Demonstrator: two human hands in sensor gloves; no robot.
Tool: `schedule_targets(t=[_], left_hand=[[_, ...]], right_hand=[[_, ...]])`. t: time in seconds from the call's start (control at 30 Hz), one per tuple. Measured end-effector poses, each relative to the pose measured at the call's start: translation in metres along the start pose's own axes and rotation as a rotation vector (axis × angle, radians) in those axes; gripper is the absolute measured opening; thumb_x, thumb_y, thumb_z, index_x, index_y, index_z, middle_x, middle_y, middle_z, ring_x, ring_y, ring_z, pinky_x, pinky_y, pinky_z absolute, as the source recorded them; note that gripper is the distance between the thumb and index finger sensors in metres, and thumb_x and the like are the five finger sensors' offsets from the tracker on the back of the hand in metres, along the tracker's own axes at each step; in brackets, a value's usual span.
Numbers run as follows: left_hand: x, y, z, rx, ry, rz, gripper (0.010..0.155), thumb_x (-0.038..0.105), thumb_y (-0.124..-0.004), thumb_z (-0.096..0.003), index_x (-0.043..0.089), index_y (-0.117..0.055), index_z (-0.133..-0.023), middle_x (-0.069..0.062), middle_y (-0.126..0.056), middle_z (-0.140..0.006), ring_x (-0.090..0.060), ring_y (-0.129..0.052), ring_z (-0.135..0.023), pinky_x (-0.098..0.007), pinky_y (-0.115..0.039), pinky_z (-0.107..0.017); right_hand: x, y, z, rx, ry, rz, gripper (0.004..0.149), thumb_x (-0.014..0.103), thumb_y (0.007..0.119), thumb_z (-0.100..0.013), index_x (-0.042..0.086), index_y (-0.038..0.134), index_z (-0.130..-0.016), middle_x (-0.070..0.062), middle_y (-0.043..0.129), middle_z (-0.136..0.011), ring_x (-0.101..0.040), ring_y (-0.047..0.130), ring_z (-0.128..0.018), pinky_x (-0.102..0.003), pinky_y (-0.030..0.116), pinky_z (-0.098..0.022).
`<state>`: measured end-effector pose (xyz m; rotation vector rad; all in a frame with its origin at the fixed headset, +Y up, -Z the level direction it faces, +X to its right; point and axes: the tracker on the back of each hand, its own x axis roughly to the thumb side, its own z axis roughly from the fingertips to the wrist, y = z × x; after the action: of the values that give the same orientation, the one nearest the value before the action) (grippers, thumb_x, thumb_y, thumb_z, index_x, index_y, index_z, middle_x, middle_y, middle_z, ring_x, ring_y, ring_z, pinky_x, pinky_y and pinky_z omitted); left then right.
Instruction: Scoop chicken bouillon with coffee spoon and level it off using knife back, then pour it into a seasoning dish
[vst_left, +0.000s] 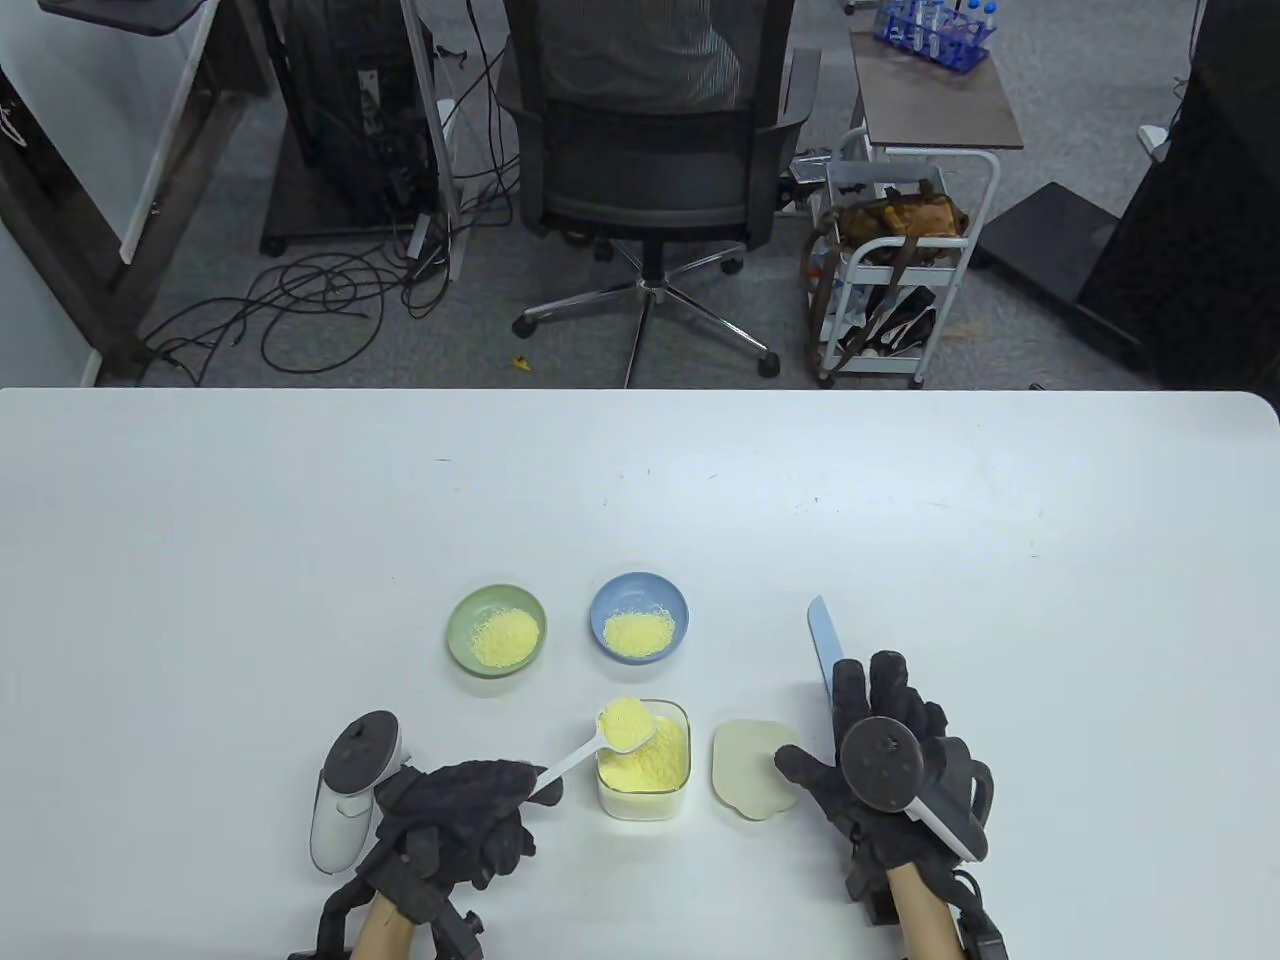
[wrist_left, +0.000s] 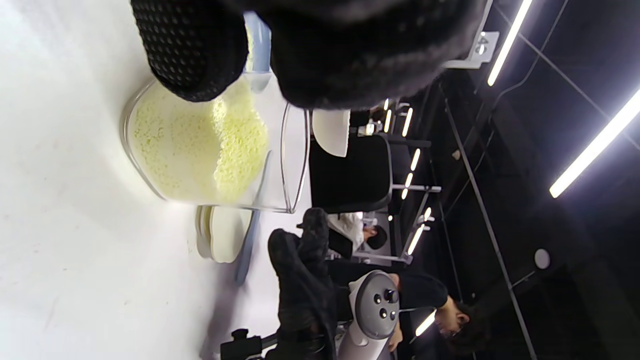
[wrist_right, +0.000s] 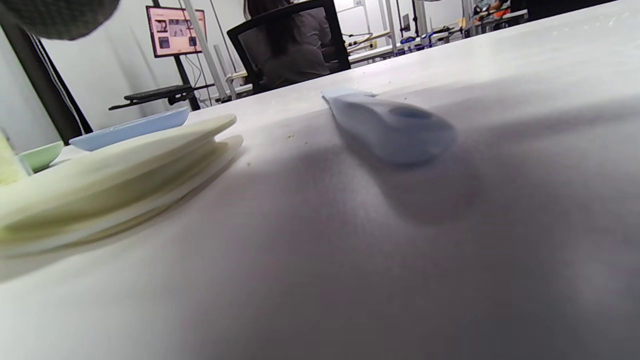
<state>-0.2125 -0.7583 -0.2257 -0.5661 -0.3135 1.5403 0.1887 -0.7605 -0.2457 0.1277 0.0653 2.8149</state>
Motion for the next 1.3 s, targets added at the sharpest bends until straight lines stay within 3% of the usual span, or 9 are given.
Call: schedule_targets(t=[0.2,0.4,0.67,0.87,1.3], left_hand=[[-0.001,0.017,0.007,0.143,-0.045,0.030,0.050,0.035,-0.071,-0.0519,-0.006,-0.076,-0.079,-0.001,-0.096,-0.023,-0.001,-0.085,0.003,-0.033,-0.080,-0.043],[-0.010,0.038,0.017,0.377,-0.074,0.107,0.049,0.034,-0.071,-0.0525,-0.006,-0.072,-0.082,-0.001,-0.096,-0.028,-0.002,-0.086,-0.001,-0.034,-0.077,-0.047],[-0.021,0.047,0.016,0.672,0.022,-0.068,0.050,0.030,-0.072,-0.0510,-0.006,-0.067,-0.086,-0.005,-0.096,-0.035,-0.004,-0.090,-0.009,-0.037,-0.074,-0.051],[-0.026,0.050,0.005,0.703,0.128,-0.112,0.051,0.032,-0.071,-0.0528,0.006,-0.060,-0.096,-0.006,-0.092,-0.051,-0.005,-0.093,-0.025,-0.040,-0.067,-0.061],[-0.020,0.048,-0.002,0.746,0.097,-0.304,0.053,0.031,-0.072,-0.0523,0.014,-0.054,-0.099,-0.012,-0.074,-0.077,-0.011,-0.085,-0.053,-0.046,-0.050,-0.070]], right_hand=[[-0.002,0.004,0.002,0.022,-0.022,-0.020,0.093,0.057,0.072,-0.046,0.010,0.016,-0.104,-0.030,-0.004,-0.105,-0.062,0.028,-0.097,-0.075,0.015,-0.066],[-0.007,0.005,0.011,0.024,-0.031,-0.043,0.093,0.057,0.072,-0.046,0.010,0.016,-0.104,-0.030,-0.004,-0.105,-0.061,0.028,-0.097,-0.075,0.015,-0.066],[-0.010,0.004,0.016,0.006,-0.029,-0.065,0.092,0.056,0.072,-0.047,0.010,0.016,-0.104,-0.029,-0.005,-0.105,-0.061,0.028,-0.097,-0.075,0.014,-0.066],[-0.010,0.004,0.016,0.009,-0.030,-0.071,0.091,0.055,0.071,-0.047,0.010,0.015,-0.104,-0.029,-0.005,-0.105,-0.060,0.028,-0.097,-0.075,0.014,-0.066],[-0.012,0.003,0.017,0.016,-0.022,-0.088,0.090,0.054,0.071,-0.048,0.009,0.016,-0.104,-0.029,-0.005,-0.105,-0.060,0.027,-0.097,-0.074,0.014,-0.066]])
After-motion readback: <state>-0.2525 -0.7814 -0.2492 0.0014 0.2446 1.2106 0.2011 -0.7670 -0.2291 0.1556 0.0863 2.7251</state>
